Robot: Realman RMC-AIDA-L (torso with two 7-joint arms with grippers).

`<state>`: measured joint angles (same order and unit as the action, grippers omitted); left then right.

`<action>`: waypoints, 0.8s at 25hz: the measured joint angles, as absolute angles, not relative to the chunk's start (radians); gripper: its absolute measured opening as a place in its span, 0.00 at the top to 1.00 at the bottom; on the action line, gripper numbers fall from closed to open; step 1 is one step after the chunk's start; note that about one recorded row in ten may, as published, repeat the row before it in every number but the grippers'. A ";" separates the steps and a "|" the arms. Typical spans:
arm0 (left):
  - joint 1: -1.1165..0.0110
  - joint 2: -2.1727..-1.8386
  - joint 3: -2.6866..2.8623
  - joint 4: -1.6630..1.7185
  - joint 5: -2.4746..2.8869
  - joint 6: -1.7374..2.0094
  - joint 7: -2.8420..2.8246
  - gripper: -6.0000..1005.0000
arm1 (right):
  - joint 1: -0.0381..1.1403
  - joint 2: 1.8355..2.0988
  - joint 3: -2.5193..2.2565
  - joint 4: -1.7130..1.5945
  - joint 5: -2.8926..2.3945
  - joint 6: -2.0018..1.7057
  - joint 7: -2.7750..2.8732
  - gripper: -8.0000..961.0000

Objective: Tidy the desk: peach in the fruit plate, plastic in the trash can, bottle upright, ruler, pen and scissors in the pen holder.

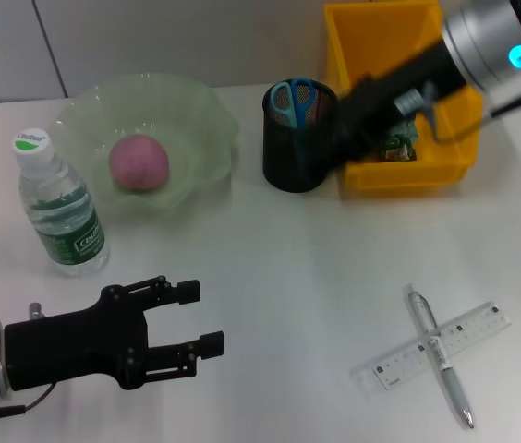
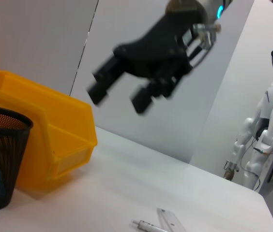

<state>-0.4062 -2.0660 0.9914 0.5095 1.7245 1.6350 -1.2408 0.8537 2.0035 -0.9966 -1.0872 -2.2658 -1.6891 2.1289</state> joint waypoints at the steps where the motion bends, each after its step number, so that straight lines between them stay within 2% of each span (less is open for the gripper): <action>1: -0.403 -2.067 0.991 0.507 1.724 1.633 -1.228 0.20 | 0.854 2.004 -0.997 -1.087 -2.266 -1.689 2.129 0.30; 4: -0.398 -2.068 0.995 0.501 1.721 1.616 -1.209 0.20 | 0.845 2.006 -1.009 -1.072 -2.295 -1.756 2.038 0.30; 8: -0.398 -2.068 0.997 0.486 1.720 1.600 -1.206 0.20 | 0.843 2.028 -1.071 -1.069 -2.369 -1.812 1.916 0.30; 10: -0.400 -2.068 0.998 0.484 1.720 1.595 -1.205 0.20 | 0.837 2.052 -1.136 -1.076 -2.430 -1.820 1.840 0.30; 13: -0.400 -2.069 0.998 0.483 1.719 1.583 -1.205 0.20 | 0.828 2.064 -1.176 -1.085 -2.461 -1.826 1.803 0.30; 20: -0.399 -2.070 0.999 0.447 1.718 1.553 -1.169 0.20 | 0.803 2.073 -1.319 -1.098 -2.501 -1.853 1.707 0.31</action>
